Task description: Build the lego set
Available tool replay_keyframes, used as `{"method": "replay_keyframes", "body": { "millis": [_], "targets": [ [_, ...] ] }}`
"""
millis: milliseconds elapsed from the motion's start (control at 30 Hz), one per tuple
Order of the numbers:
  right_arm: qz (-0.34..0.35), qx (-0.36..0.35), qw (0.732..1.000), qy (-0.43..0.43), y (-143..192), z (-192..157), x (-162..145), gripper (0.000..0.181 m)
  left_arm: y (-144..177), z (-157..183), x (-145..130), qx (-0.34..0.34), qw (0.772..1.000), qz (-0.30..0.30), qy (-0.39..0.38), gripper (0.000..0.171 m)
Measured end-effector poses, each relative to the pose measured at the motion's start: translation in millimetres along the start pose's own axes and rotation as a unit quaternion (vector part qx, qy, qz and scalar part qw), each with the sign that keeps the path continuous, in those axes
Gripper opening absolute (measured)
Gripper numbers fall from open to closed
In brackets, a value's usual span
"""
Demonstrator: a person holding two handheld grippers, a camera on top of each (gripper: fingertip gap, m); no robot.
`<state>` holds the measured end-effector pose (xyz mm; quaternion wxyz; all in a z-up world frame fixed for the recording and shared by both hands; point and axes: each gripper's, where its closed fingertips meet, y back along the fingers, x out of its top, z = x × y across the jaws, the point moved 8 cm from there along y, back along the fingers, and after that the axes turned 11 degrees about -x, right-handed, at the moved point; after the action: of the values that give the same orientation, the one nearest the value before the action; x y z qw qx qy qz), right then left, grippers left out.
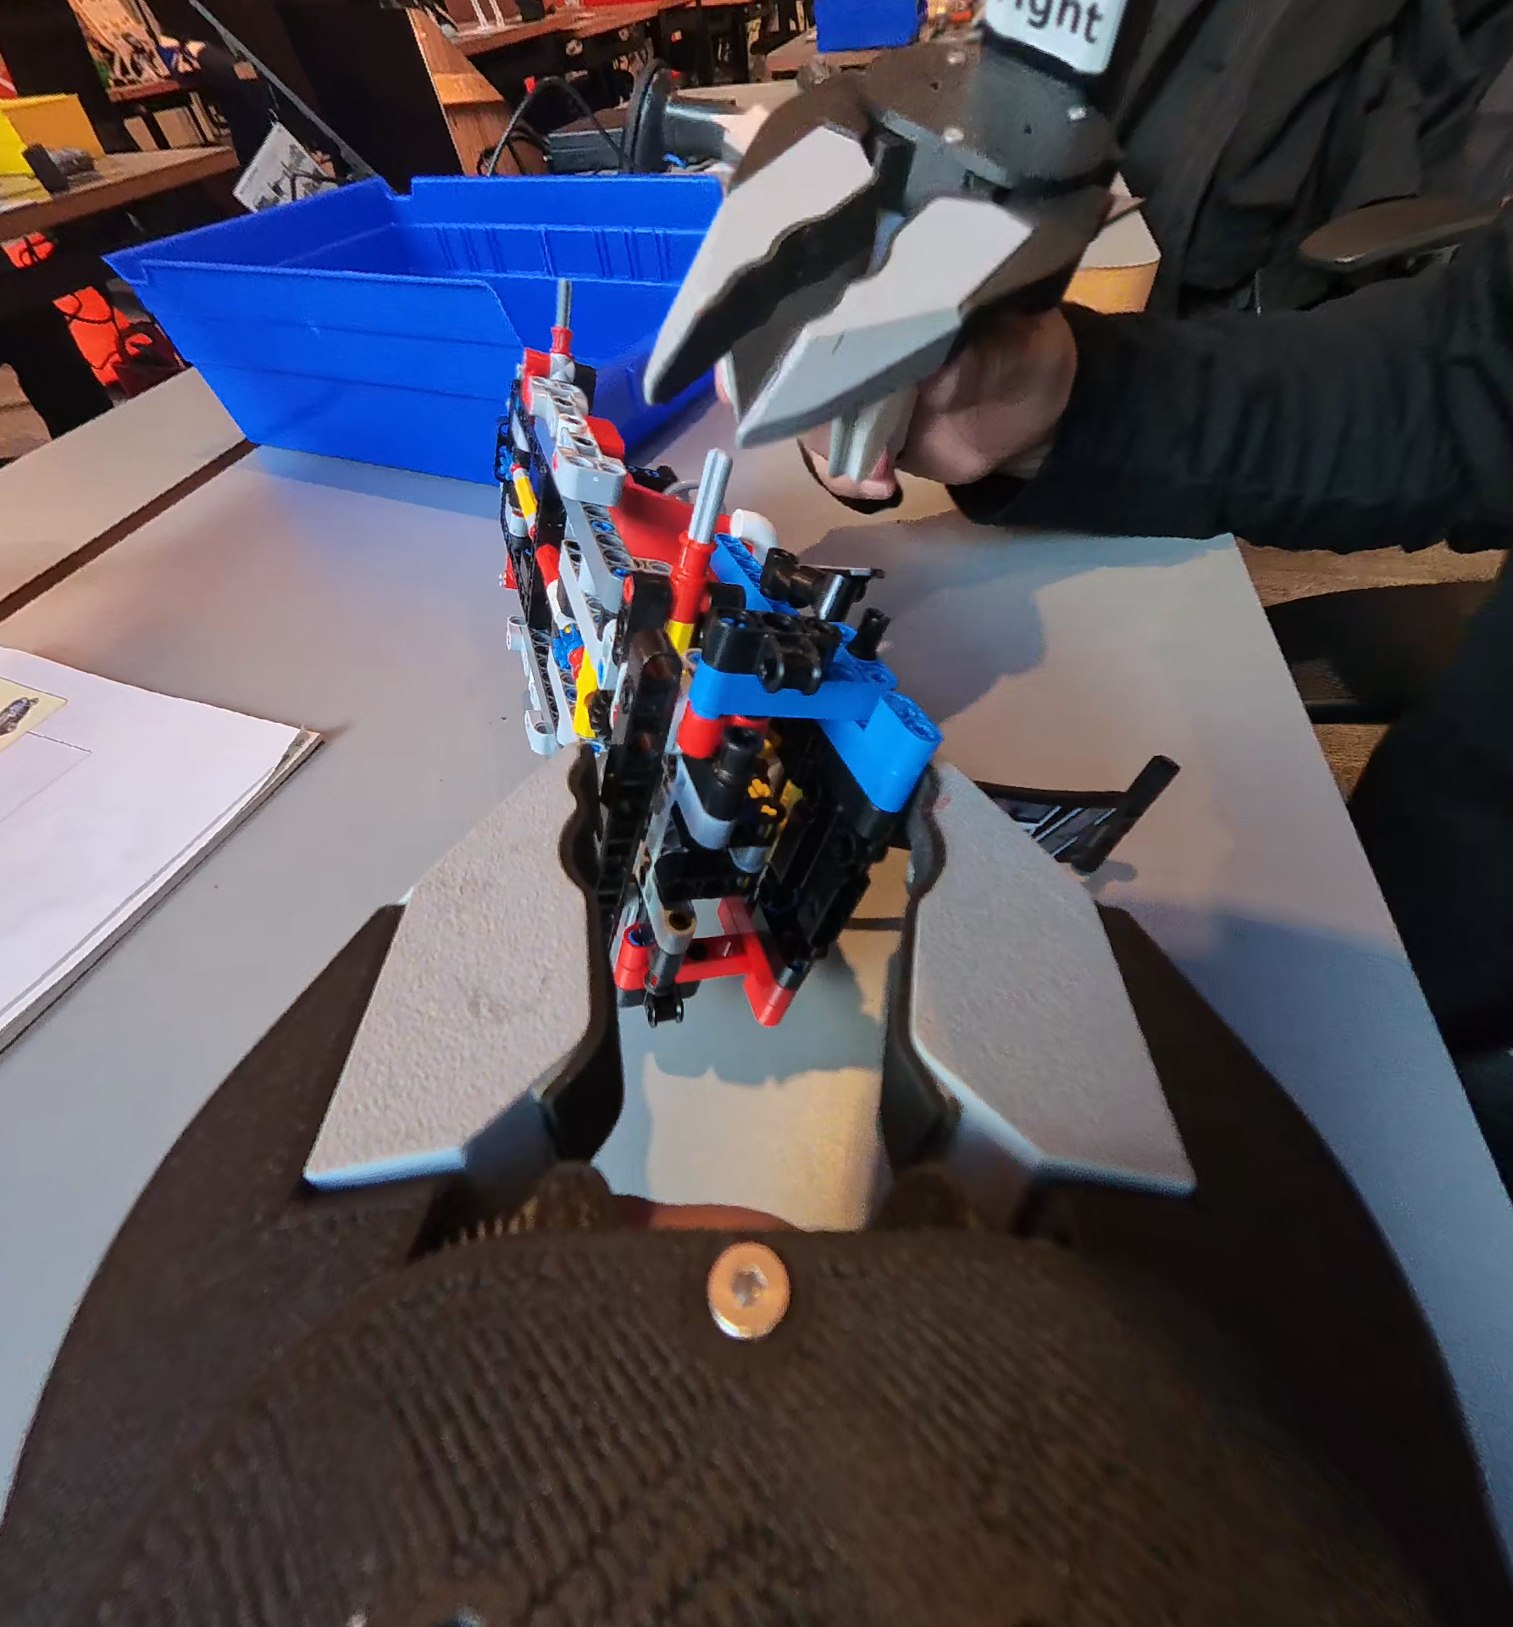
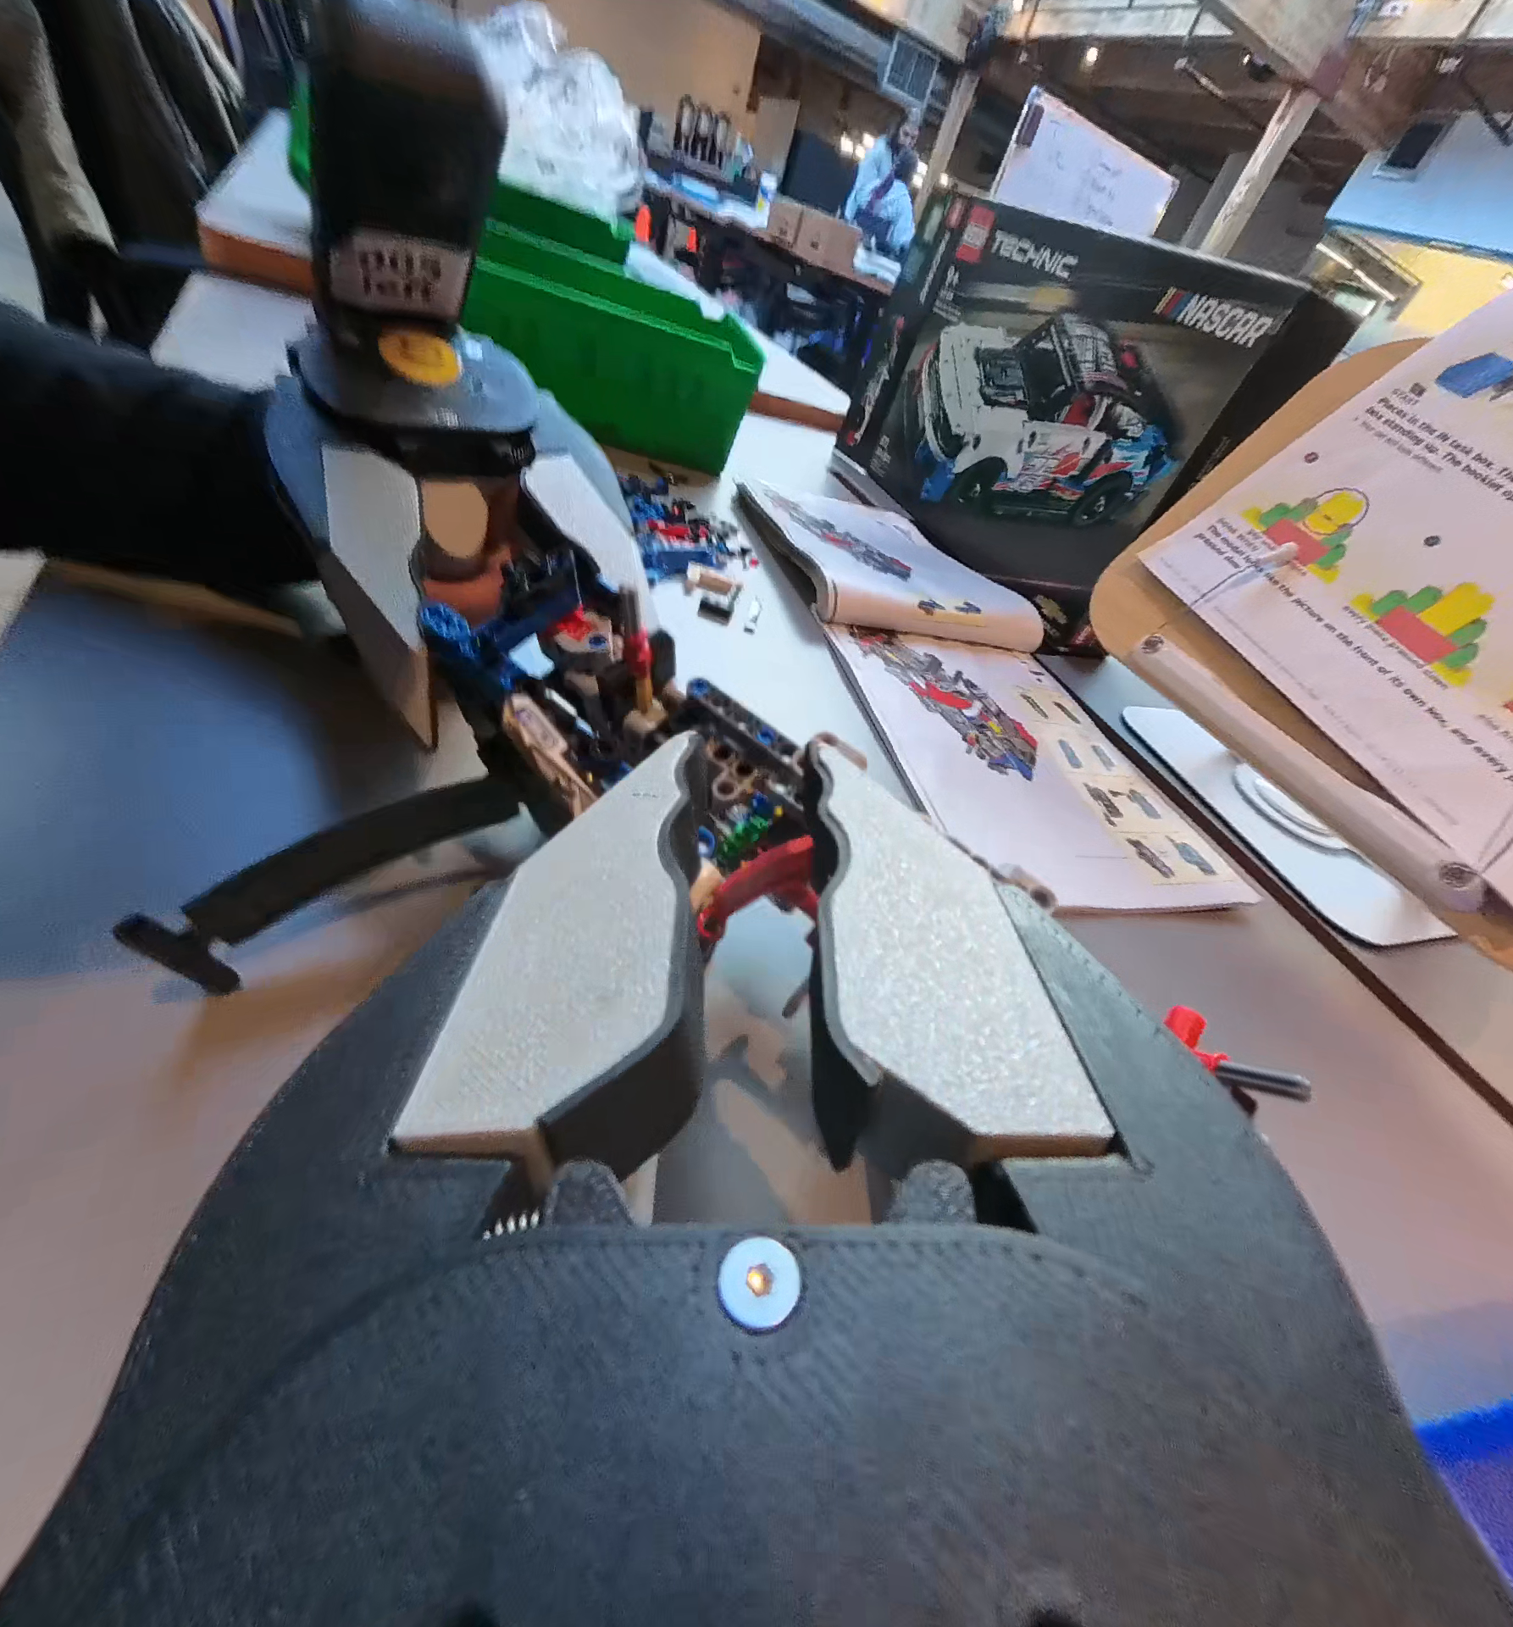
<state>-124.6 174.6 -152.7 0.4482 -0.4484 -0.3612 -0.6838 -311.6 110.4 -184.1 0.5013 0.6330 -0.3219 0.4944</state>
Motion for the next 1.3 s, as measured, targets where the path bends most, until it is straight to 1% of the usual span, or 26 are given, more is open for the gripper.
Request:
{"method": "replay_keyframes", "body": {
  "millis": [67,167,233,433,667,833,967,1033,1300],
  "targets": [
    [-0.017,0.002,1.000,0.017,1,0,-4,0.017,0,-1,0,0.002,1.000,-0.002,0.002,0.068],
    [-0.008,0.023,1.000,-0.002,8,2,0,0.014,-1,-1,0,0.008,1.000,-0.004,0.001,0.068],
    [-0.015,0.040,0.999,0.002,13,1,4,0.010,0,0,0,0.011,1.000,-0.002,-0.001,0.067],
    [-0.093,0.096,0.987,0.092,10,-21,17,0.008,-1,1,1,0.009,1.000,-0.008,-0.014,0.068],
    [-0.111,0.130,0.971,0.168,-8,-34,45,0.009,0,4,9,0.017,1.000,-0.005,-0.020,0.066],
    [-0.152,0.163,0.948,0.227,-25,-41,46,0.007,-1,5,10,0.030,0.999,-0.011,-0.036,0.065],
    [-0.185,0.183,0.930,0.258,-31,-43,47,0.007,1,4,9,0.033,0.998,-0.010,-0.045,0.064],
    [-0.197,0.191,0.923,0.271,-32,-45,48,0.004,1,3,8,0.029,0.998,-0.006,-0.051,0.063],
    [-0.236,0.179,0.888,0.352,-40,-55,51,0.004,1,-2,7,0.019,0.998,0.006,-0.062,0.063]
  ]
}}
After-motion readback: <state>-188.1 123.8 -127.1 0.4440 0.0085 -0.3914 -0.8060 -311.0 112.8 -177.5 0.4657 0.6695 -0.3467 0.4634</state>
